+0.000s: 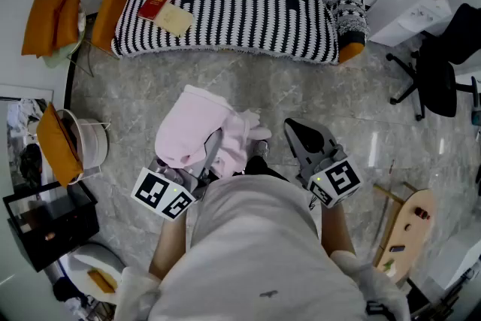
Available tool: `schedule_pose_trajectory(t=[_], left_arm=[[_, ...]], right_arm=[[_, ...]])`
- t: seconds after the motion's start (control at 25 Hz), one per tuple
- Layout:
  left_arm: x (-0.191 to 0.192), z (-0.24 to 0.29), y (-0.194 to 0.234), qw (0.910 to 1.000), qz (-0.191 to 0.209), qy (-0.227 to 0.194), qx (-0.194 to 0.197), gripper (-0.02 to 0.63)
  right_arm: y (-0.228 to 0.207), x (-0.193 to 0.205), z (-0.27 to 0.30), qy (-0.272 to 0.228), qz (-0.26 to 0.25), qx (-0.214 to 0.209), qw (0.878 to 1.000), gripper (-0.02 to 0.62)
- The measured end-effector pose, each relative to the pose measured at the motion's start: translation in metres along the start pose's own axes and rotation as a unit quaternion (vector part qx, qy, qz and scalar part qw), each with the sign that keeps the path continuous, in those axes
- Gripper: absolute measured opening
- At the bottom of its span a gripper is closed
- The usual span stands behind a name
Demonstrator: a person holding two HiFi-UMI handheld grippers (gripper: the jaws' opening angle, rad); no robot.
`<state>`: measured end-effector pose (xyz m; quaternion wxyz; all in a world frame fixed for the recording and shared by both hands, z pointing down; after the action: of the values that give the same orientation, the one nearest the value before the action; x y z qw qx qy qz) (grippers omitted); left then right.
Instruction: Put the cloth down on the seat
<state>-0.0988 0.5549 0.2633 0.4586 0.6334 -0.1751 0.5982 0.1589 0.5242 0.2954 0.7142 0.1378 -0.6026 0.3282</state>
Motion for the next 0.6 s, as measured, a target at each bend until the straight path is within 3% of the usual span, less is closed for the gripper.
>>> schedule_pose_trajectory(t=[0.2, 0.6], left_arm=[[0.007, 0.007, -0.016, 0.9997, 0.012, 0.015, 0.018, 0.167], [0.002, 0.018, -0.02, 0.9993, 0.03, 0.024, -0.002, 0.169]], right_arm=[[-0.004, 0.003, -0.008, -0.001, 0.006, -0.002, 1.0, 0.008], [-0.013, 0.001, -0.012, -0.03, 0.032, -0.013, 0.999, 0.008]])
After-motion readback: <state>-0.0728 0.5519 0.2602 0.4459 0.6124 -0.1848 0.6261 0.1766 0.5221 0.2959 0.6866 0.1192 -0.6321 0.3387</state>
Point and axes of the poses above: the fingertips, and each gripper's own axes: z forward along the fingers, y to its left, x out of its underside, the point moved 8 cm from there along -z, backward along the fingers, and after that the axes turned 1 degree about -z, right-handed, at the moved point
